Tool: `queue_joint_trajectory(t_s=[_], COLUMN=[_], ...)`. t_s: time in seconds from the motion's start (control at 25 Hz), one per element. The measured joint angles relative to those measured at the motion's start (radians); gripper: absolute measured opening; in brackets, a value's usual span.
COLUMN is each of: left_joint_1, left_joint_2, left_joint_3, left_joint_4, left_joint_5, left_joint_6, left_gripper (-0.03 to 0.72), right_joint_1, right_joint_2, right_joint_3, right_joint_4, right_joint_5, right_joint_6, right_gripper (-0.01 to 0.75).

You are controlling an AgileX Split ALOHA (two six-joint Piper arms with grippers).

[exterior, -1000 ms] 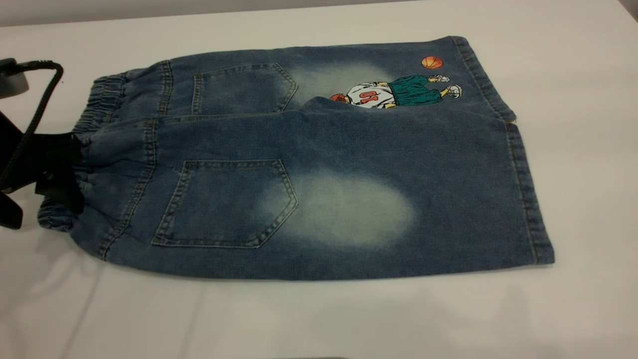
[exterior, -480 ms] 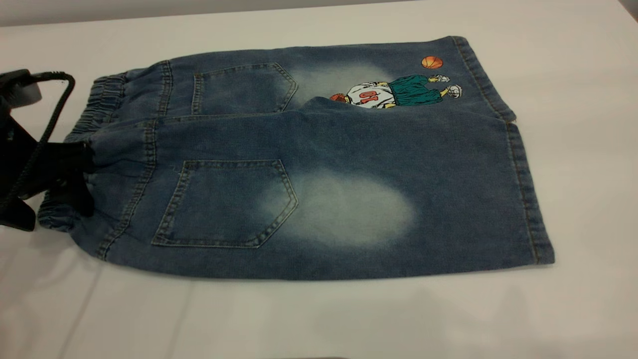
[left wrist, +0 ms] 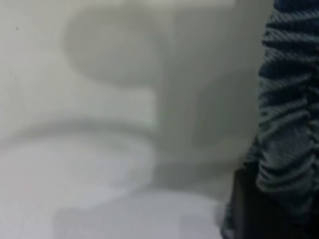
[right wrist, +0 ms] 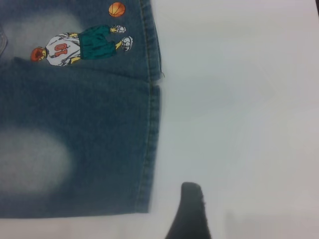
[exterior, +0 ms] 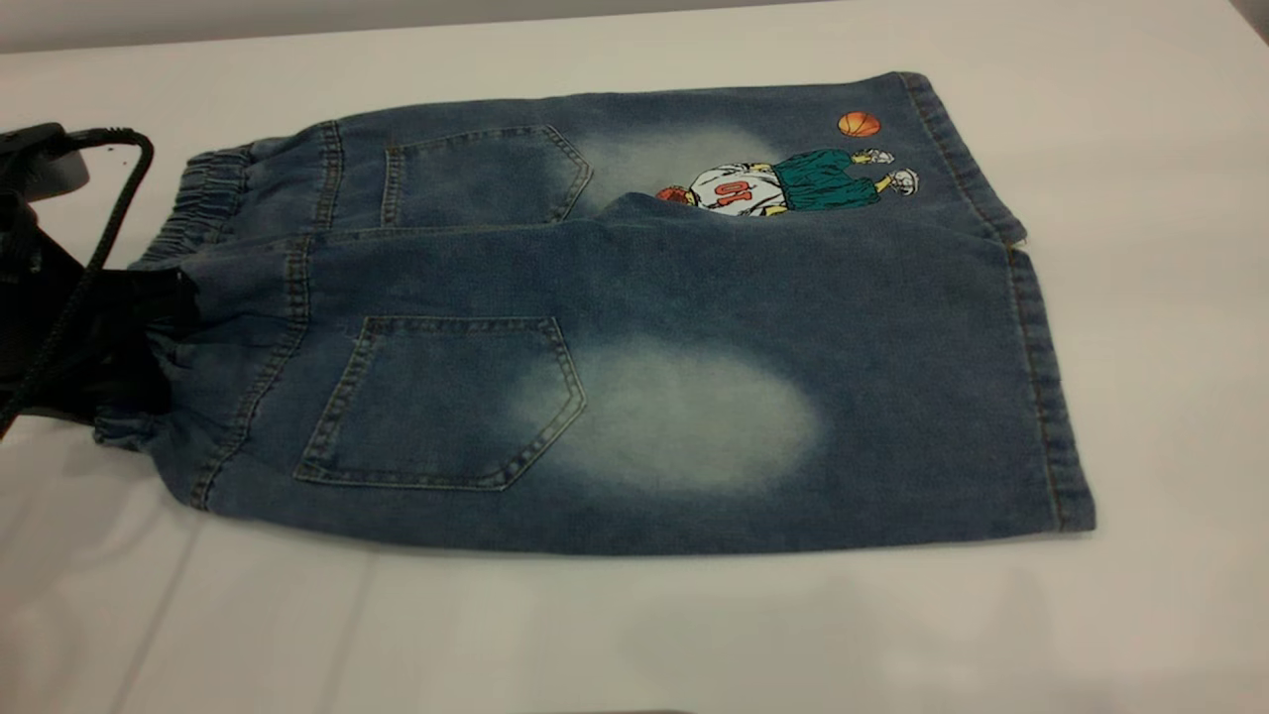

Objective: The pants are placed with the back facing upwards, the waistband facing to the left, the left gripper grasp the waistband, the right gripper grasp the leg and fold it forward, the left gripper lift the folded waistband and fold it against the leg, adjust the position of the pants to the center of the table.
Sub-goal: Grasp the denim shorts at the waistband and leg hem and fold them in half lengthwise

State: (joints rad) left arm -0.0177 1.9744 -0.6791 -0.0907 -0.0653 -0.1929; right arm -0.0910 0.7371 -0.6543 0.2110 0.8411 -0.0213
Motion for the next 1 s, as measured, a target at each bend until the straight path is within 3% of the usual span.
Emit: queue_joint_trajectory(t_s=[0.2, 0.52, 0.72, 1.0], left_joint_1=[0.000, 0.000, 0.000, 0.000], left_joint_2=[-0.004, -0.106, -0.136, -0.137], left_joint_3=[-0.001, 0.000, -0.040, -0.132], left_joint_4=[0.000, 0.026, 0.077, 0.084], left_joint_5=[-0.005, 0.059, 0.161, 0.345], left_joint_6=[0.000, 0.006, 0.014, 0.072], left_gripper=[0.050, 0.046, 0.046, 0.046], right_joint_1=[0.000, 0.000, 0.004, 0.149], right_joint_2=[0.000, 0.103, 0.289, 0.562], right_joint_3=[-0.003, -0.165, -0.174, -0.174], right_joint_4=[0.009, 0.172, 0.213, 0.188], right_joint_5=[0.006, 0.101, 0.117, 0.082], right_joint_6=[-0.037, -0.212, -0.302, -0.348], right_gripper=[0.512, 0.501, 0.500, 0.500])
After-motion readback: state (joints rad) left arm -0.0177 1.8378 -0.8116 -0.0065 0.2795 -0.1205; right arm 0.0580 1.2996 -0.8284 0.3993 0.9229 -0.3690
